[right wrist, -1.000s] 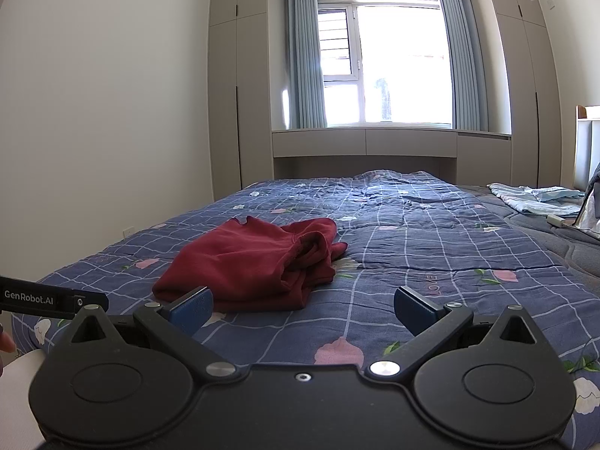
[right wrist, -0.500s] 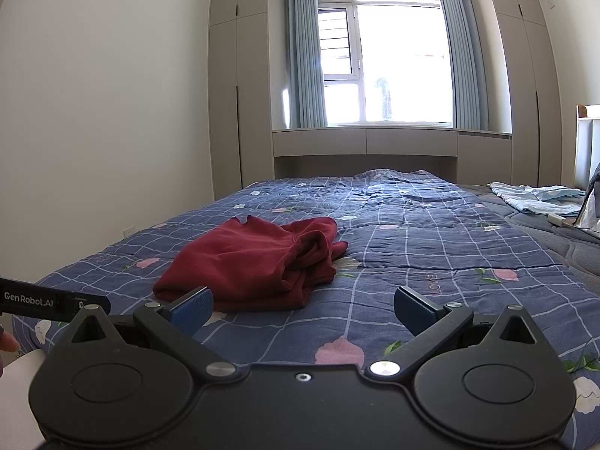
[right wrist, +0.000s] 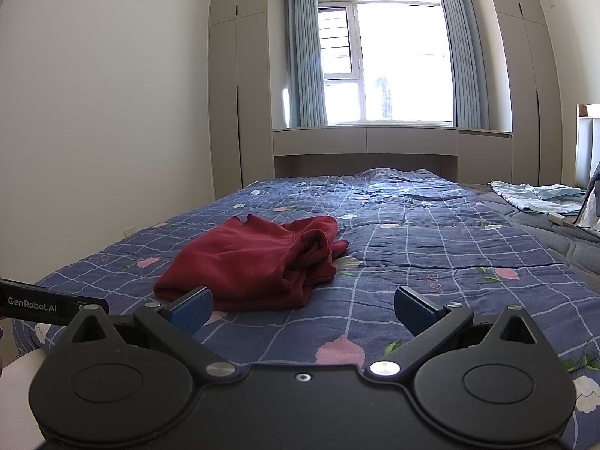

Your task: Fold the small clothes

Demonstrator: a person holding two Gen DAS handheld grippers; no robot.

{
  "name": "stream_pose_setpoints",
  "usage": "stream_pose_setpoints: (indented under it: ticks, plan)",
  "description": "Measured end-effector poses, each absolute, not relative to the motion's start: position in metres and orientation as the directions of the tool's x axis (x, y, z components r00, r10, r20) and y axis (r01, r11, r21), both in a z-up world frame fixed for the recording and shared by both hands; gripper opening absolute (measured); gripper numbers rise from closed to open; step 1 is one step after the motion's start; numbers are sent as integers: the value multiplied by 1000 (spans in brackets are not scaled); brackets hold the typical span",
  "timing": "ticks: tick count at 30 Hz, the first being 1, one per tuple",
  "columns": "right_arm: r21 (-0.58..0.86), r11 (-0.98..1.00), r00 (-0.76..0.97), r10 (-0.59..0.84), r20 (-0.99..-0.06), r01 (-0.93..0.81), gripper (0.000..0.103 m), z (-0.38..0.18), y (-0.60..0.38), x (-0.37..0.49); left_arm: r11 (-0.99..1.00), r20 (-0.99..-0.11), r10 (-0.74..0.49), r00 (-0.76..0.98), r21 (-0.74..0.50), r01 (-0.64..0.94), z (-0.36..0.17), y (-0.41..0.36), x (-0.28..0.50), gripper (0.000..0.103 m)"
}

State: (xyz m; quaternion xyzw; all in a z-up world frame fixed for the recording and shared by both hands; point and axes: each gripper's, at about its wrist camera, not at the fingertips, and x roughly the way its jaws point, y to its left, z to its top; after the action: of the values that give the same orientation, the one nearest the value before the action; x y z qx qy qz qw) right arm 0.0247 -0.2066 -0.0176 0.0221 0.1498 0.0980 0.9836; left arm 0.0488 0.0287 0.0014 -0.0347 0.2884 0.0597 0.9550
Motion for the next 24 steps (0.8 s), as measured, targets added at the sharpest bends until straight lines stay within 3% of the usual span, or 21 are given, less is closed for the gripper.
stream_pose_setpoints:
  ticks: [24]
  plan:
    - [76, 978, 926, 210, -314, -195, 102, -22, -205, 25, 991, -566, 90, 820, -27, -127, -1, 30, 52, 102]
